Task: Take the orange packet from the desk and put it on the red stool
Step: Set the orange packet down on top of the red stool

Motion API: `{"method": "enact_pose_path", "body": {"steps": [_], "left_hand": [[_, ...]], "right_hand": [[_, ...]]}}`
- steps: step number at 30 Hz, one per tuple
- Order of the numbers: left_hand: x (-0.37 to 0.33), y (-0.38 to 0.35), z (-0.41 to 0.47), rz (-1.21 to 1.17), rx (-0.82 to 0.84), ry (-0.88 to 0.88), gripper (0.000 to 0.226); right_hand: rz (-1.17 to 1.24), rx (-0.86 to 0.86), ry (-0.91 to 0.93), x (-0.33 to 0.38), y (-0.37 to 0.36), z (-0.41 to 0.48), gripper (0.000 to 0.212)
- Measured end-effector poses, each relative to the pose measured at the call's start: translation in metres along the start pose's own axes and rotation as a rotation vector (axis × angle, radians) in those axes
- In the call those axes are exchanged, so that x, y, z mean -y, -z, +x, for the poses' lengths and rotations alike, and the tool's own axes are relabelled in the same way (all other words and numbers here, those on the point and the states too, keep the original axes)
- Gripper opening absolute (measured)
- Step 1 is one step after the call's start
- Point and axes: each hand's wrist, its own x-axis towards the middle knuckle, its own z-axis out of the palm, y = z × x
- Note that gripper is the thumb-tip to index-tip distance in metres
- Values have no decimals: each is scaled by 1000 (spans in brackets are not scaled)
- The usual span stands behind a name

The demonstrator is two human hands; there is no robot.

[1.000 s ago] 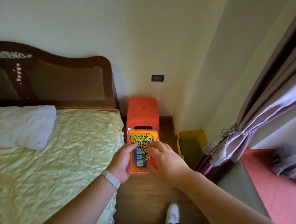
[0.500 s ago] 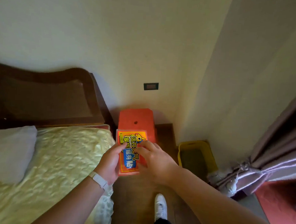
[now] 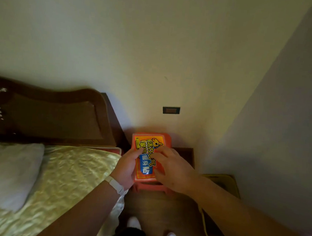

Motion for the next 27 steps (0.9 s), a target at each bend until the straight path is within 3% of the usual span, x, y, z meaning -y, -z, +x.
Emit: {"method": "enact_pose_path", "body": {"steps": [7, 12, 15, 20, 23, 27], "left_hand": [[-26, 22, 60, -10, 11, 41, 28], [-51, 55, 127, 66, -14, 64, 30], [-69, 85, 168, 62, -23, 130, 26], [-91, 130, 234, 57, 3, 243, 30], [-101, 144, 259, 86, 19, 278, 27], [-102, 153, 286, 93, 21, 326, 27]], "right_hand": [[-11, 57, -19, -15, -19, 59, 43], [-12, 155, -151, -25, -43, 117, 52], [28, 215, -278, -29, -62, 150, 55], [168, 296, -546, -44, -96, 206, 43], [361, 241, -771, -51, -111, 232, 29], [565, 120, -1010, -73, -137, 255, 35]]}}
